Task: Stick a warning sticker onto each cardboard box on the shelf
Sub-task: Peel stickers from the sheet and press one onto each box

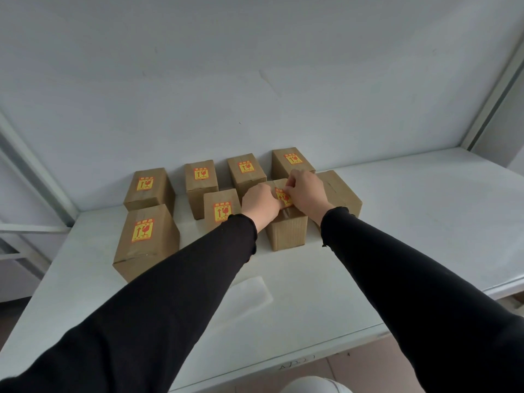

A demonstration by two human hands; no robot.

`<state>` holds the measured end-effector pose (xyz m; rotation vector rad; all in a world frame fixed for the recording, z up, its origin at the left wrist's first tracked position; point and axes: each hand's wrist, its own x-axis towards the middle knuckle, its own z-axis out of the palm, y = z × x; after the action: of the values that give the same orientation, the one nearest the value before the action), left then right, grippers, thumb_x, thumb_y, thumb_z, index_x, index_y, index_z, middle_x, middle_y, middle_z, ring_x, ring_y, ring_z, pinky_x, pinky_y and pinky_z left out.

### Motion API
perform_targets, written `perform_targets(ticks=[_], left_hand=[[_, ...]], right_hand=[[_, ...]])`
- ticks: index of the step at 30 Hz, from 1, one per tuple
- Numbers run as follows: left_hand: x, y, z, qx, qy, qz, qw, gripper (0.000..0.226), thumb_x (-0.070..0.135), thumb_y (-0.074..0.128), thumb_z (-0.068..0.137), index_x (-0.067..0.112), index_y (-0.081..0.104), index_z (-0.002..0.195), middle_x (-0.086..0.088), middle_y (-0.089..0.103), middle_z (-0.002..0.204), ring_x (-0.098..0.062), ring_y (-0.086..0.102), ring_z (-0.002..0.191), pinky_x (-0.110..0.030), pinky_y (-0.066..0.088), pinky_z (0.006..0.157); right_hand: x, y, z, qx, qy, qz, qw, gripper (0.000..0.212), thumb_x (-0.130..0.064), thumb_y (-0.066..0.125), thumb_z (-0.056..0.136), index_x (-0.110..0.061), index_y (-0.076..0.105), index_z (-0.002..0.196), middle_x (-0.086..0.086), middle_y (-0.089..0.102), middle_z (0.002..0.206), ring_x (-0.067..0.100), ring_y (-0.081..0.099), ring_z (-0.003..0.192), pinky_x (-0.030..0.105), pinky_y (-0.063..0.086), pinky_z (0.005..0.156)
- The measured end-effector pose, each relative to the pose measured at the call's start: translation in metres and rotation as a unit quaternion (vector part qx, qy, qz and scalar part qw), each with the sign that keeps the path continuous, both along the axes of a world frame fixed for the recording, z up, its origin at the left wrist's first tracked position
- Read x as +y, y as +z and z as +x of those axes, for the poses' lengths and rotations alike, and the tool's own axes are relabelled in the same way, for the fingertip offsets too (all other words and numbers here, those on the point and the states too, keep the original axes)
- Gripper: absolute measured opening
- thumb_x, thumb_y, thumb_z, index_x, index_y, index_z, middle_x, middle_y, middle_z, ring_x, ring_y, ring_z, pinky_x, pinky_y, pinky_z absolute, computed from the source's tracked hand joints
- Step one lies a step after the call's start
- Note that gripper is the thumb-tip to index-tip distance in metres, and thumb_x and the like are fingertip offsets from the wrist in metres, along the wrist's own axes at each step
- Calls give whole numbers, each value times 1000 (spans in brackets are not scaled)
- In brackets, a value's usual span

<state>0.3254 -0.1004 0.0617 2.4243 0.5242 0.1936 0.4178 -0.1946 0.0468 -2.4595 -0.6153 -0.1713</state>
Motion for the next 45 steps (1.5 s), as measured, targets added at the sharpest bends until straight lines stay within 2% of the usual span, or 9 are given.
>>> perform_targets(ticks=[5, 11, 16, 20, 22, 29, 34, 38, 45], left_hand=[[-4, -6, -4, -27, 5, 61, 998, 26, 30, 61, 95, 5, 65, 102, -11, 68, 100, -28, 63, 91, -32, 42, 66], [-6, -9, -7, -54, -3, 92, 994, 15, 23, 59, 96, 9, 63, 95, -8, 66, 98, -21, 53, 82, -30, 38, 66], [-4, -12, -9, -58, -8, 95, 994, 12, 21, 60, 96, 14, 55, 87, -4, 61, 91, -26, 61, 88, -30, 38, 65], [-4, -11, -8, -69, -5, 89, 994, 15, 22, 61, 96, 11, 60, 106, -6, 66, 105, -26, 63, 95, -31, 44, 69], [-3, -12, -7, -73, -8, 88, 993, 20, 22, 61, 96, 12, 60, 114, -6, 67, 111, -26, 64, 99, -32, 49, 74], [-2, -9, -8, -56, -13, 101, 993, 27, 20, 57, 99, 10, 59, 123, -9, 65, 121, -27, 63, 108, -32, 49, 82], [-1, -1, -12, -13, -25, 97, 995, 34, 18, 56, 98, 8, 54, 130, -10, 62, 128, -28, 61, 112, -34, 51, 85], [7, 10, -32, -15, -56, 100, 993, 48, 12, 58, 96, 11, 44, 142, -9, 58, 134, -27, 59, 114, -30, 49, 82], [48, 38, -107, -85, -83, 181, 976, 21, 18, 55, 98, 19, 67, 115, 5, 59, 105, -13, 58, 93, -23, 42, 75]], right_hand=[[3, -1, 2, 7, -3, -12, 1000, 7, -15, 57, 93, -16, 62, 89, 2, 61, 94, 18, 56, 83, 23, 36, 60], [5, 3, 5, 34, -27, -4, 999, 10, -6, 50, 92, -15, 55, 93, 3, 58, 95, 20, 52, 83, 26, 38, 63], [9, 2, 5, 55, -44, 25, 997, 12, -7, 48, 93, -13, 58, 99, 2, 57, 90, 20, 54, 80, 27, 42, 63], [3, 2, 5, 64, -19, 24, 998, 3, -15, 56, 94, -16, 57, 97, 2, 60, 92, 12, 50, 71, 22, 35, 54], [-5, 4, 4, 70, 6, 4, 998, 9, -20, 62, 93, -16, 56, 99, 0, 60, 93, 11, 49, 72, 22, 34, 53], [-32, 15, -2, 128, 71, -45, 988, 23, -23, 72, 88, -17, 57, 103, 2, 60, 103, 21, 57, 91, 30, 45, 69], [-33, 21, -16, 81, 75, -82, 990, 17, -21, 68, 89, -19, 54, 99, 0, 59, 100, 19, 53, 89, 21, 34, 57], [-31, 22, -28, 13, 54, -94, 994, 11, -21, 64, 89, -21, 57, 98, -1, 62, 102, 19, 56, 89, 27, 39, 61], [-32, 33, -83, -133, 98, -95, 982, 11, -25, 53, 95, -24, 64, 99, -6, 64, 103, 17, 59, 93, 30, 44, 67]])
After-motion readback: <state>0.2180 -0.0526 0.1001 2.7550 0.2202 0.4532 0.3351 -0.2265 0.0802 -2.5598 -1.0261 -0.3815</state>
